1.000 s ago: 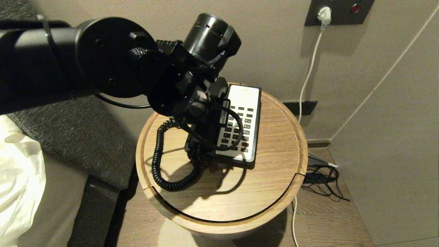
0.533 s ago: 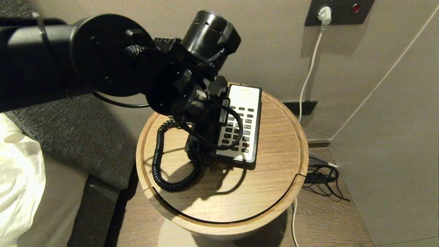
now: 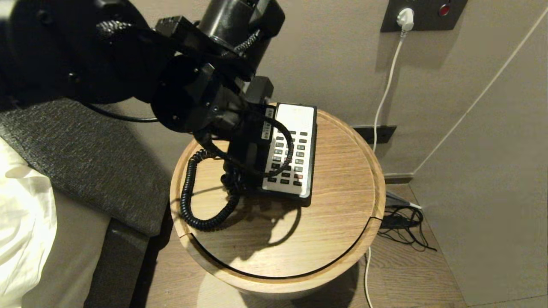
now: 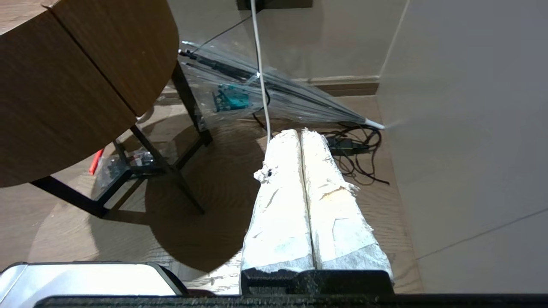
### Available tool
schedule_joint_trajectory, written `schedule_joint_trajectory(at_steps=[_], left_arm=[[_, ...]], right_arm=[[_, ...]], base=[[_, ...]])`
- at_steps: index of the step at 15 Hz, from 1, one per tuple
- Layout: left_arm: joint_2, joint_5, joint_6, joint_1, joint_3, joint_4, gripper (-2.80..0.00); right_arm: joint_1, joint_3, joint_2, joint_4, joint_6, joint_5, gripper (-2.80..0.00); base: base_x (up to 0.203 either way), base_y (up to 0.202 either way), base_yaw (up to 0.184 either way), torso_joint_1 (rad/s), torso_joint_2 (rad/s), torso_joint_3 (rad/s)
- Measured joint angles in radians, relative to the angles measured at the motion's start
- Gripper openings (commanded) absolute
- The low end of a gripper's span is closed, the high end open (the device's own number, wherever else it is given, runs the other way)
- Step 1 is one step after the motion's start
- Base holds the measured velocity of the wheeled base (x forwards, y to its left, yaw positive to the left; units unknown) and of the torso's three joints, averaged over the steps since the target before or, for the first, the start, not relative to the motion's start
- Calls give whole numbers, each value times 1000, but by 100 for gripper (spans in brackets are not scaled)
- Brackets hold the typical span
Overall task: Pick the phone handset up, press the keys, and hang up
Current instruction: Pick up the desk phone handset, then dial the number
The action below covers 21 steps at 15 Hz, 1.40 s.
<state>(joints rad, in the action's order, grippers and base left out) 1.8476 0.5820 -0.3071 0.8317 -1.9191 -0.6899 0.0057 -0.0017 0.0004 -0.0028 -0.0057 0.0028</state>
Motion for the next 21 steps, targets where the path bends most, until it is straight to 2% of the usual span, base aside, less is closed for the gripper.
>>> schedule_joint_trajectory(at_steps=[5,8,10,14,16,18,20,21], left_arm=[[-79,-97,-4,2,-3,35,-280],[-163,-195,-40,3,-4,82,-280],[-227,-253,-104,3,-4,93,-280],[-370,-300,-300,3,3,86,-280],[-439,-352,-317,2,14,18,-280],[-503,-443,-334,-1,11,-107,-280],[-555,-508,-394,-7,7,-149,-280],[-574,-511,-433,-11,5,-147,-280]], right_arm=[[0,0,0,0,0,0,-280],[0,0,0,0,0,0,-280],[0,0,0,0,0,0,-280],[-1,0,0,0,0,0,-280],[-1,0,0,0,0,0,-280],[0,0,0,0,0,0,-280],[0,0,0,0,0,0,-280],[0,0,0,0,0,0,-280]], base=[[0,0,0,0,0,0],[0,0,0,0,0,0],[0,0,0,0,0,0],[0,0,0,0,0,0],[0,0,0,0,0,0],[0,0,0,0,0,0],[0,0,0,0,0,0],[0,0,0,0,0,0]])
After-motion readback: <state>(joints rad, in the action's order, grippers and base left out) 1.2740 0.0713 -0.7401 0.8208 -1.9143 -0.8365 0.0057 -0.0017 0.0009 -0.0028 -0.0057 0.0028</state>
